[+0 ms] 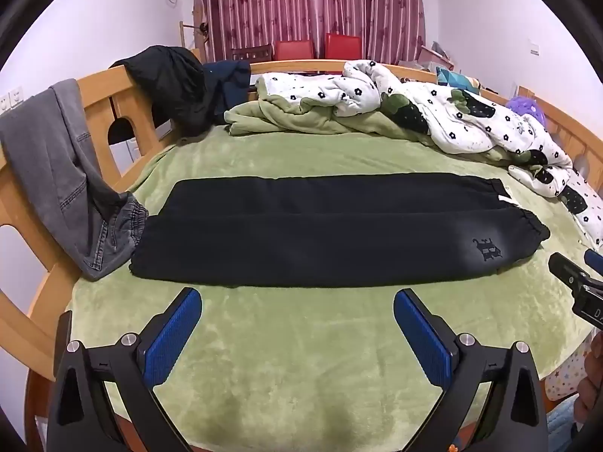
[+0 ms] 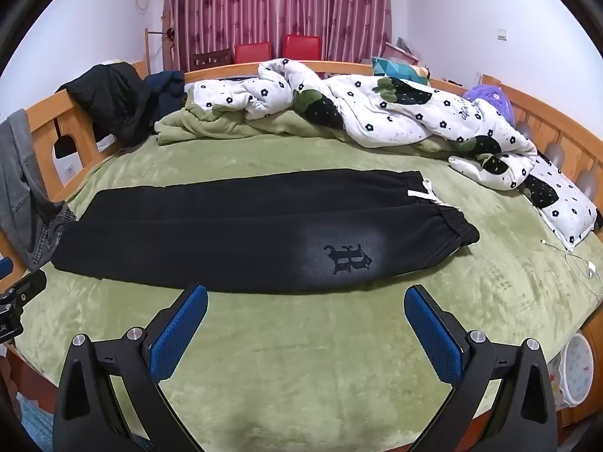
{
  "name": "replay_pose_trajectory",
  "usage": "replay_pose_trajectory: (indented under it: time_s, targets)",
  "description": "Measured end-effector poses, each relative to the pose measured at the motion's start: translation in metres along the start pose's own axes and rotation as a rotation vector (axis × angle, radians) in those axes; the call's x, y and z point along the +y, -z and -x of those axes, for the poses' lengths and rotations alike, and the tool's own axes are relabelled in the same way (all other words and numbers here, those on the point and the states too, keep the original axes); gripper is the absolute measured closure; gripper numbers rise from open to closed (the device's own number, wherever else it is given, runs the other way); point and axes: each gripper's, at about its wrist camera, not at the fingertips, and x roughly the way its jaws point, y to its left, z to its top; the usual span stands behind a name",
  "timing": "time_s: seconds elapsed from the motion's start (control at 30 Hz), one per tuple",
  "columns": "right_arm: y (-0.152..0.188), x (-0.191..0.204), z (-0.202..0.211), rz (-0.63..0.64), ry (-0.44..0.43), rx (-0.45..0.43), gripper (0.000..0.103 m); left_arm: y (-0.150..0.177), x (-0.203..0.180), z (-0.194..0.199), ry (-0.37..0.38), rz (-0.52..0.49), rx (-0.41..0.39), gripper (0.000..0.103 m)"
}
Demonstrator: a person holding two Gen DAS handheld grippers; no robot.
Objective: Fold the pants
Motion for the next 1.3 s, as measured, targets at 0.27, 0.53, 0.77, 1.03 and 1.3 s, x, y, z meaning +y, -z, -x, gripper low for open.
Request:
replay_pose_trajectory:
  time_s: [0.27, 0.53, 0.77, 1.03, 1.3]
  targets:
    - [-0.002, 0.001, 0.0, -0.008, 0.009, 0.009, 0.0, 0.0, 0.001, 0.004, 0.006, 0.009, -0.012, 0.0]
    - [-0.002, 0.0, 0.0, -0.018, 0.005, 0.012, 0.0, 0.0, 0.006, 0.002, 0.017, 0.031, -0.002, 0.0]
    - [-0.002, -0.001, 0.0, -0.019, 0.003, 0.008, 0.0, 0.0, 0.008, 0.001, 0.022, 0.034, 0.0, 0.0]
    - [-0.003, -0.001, 0.0, -0.017, 0.005, 0.007, 0.0, 0.0, 0.006, 0.001, 0.019, 0.032, 0.0, 0.0]
    - [-0.003, -0.002, 0.001, -0.019, 0.004, 0.005, 0.0, 0.0, 0.006, 0.001, 0.02, 0.031, -0.001, 0.0]
